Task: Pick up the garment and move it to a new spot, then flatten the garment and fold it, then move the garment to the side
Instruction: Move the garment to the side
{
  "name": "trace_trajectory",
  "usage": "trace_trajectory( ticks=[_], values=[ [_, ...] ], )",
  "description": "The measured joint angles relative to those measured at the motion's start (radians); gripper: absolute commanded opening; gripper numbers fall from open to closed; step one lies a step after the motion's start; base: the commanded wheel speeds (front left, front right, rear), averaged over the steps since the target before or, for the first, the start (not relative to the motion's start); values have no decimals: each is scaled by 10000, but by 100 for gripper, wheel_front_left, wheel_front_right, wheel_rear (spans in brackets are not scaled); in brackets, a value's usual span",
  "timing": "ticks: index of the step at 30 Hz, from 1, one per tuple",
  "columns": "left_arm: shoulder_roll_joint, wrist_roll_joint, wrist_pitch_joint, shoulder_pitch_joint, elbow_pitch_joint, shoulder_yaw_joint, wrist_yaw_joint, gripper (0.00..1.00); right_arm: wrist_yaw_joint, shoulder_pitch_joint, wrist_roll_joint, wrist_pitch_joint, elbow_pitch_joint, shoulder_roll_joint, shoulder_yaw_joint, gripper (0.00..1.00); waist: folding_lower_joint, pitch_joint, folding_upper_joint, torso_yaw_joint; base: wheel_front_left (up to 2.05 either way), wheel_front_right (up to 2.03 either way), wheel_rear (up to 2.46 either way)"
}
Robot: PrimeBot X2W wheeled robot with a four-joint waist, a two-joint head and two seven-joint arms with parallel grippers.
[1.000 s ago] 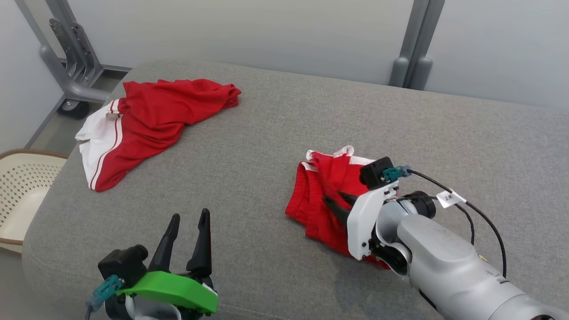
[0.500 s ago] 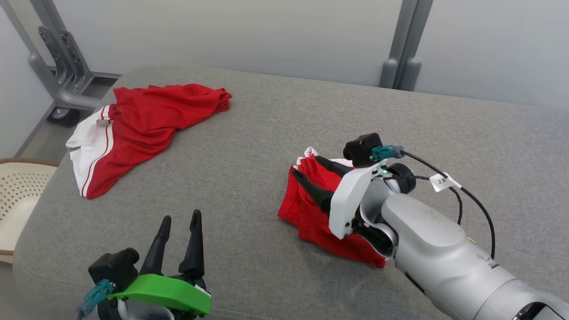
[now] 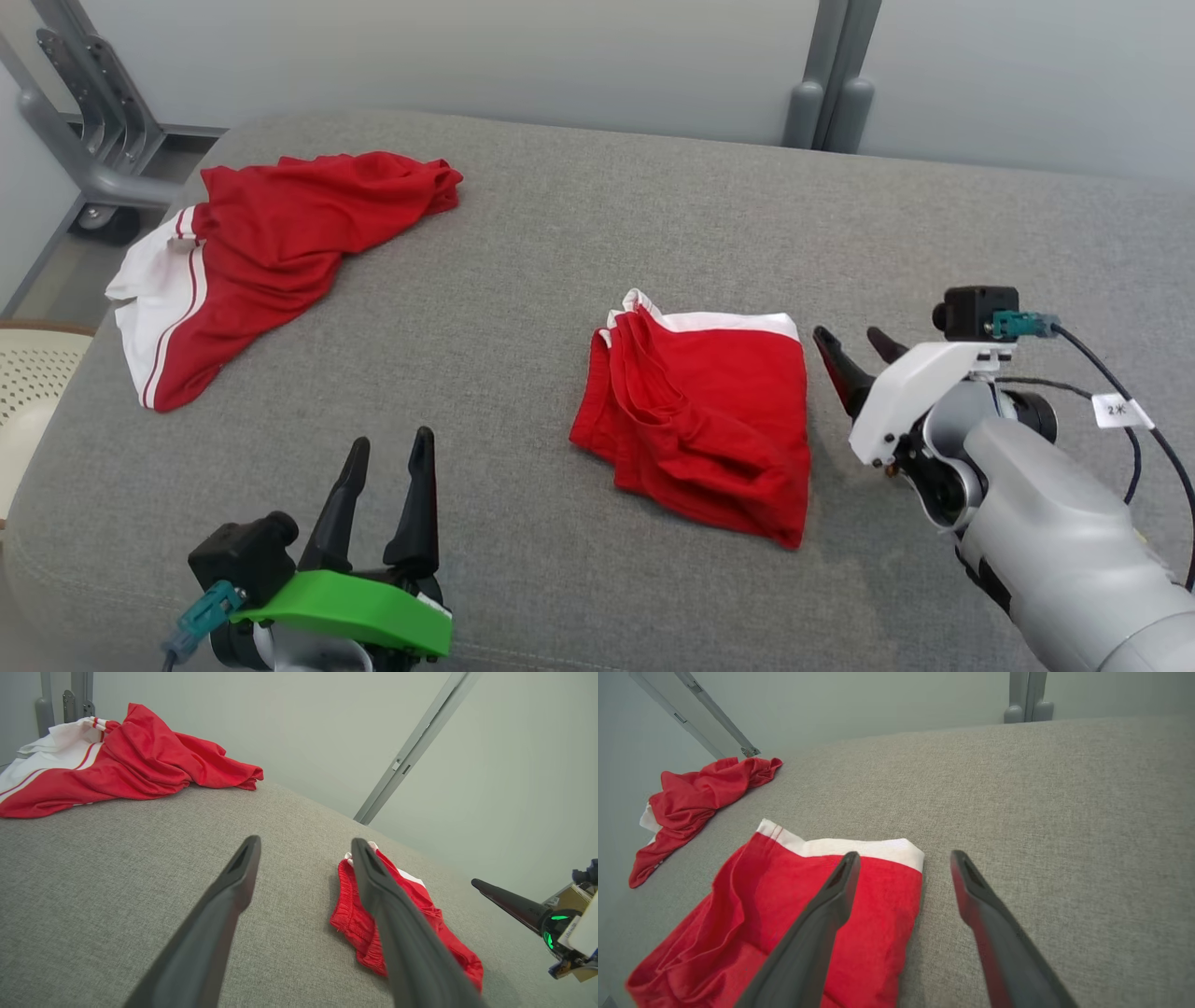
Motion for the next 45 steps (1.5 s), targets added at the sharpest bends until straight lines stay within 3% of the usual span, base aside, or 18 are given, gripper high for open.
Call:
trace_trajectory(
  ticks=[5, 11, 23, 24, 25, 28, 29, 38, 45],
  values=[
    [-6, 40, 15, -4, -40, -115, 10, 100, 104, 544, 629, 151, 267, 59, -286, 100, 1, 308, 0, 64, 0, 0, 0],
    [-19, 54, 92, -17, -44, -136, 10, 100, 456, 879, 1313, 441, 372, 324, -558, 100, 0, 600, 0, 296, 0, 0, 0],
    [-31, 58, 92, -22, -40, -67, 10, 100, 719, 919, 2332, 1534, 543, 667, -759, 98, 0, 746, 0, 532, 0, 0, 0],
    [-31, 59, 92, -23, -38, -58, 12, 100, 721, 916, 2359, 1595, 541, 688, -757, 80, 0, 752, 0, 544, 0, 0, 0],
    [-33, 67, 92, -23, -38, -50, 12, 100, 721, 911, 2370, 1626, 539, 692, -757, 55, 0, 757, 0, 555, 0, 0, 0],
    [-33, 71, 94, -24, -36, -31, 12, 100, 721, 909, 2380, 1710, 541, 662, -756, 9, 0, 772, 0, 581, 0, 0, 0],
    [-35, 71, 94, -24, -36, -23, 12, 100, 721, 909, 2380, 1724, 541, 667, -752, 0, 0, 777, 0, 587, 0, 0, 0],
    [-29, 75, 94, -25, -44, 190, 46, 100, 807, 678, 2044, 1747, 456, 385, -437, 0, 0, 813, 0, 529, 0, 0, 0],
    [-25, 142, 88, -25, -128, 291, 81, 100, 807, -223, 1312, 1749, 330, -696, -146, 0, 1, 877, 0, 199, 0, 0, 0]
  ],
)
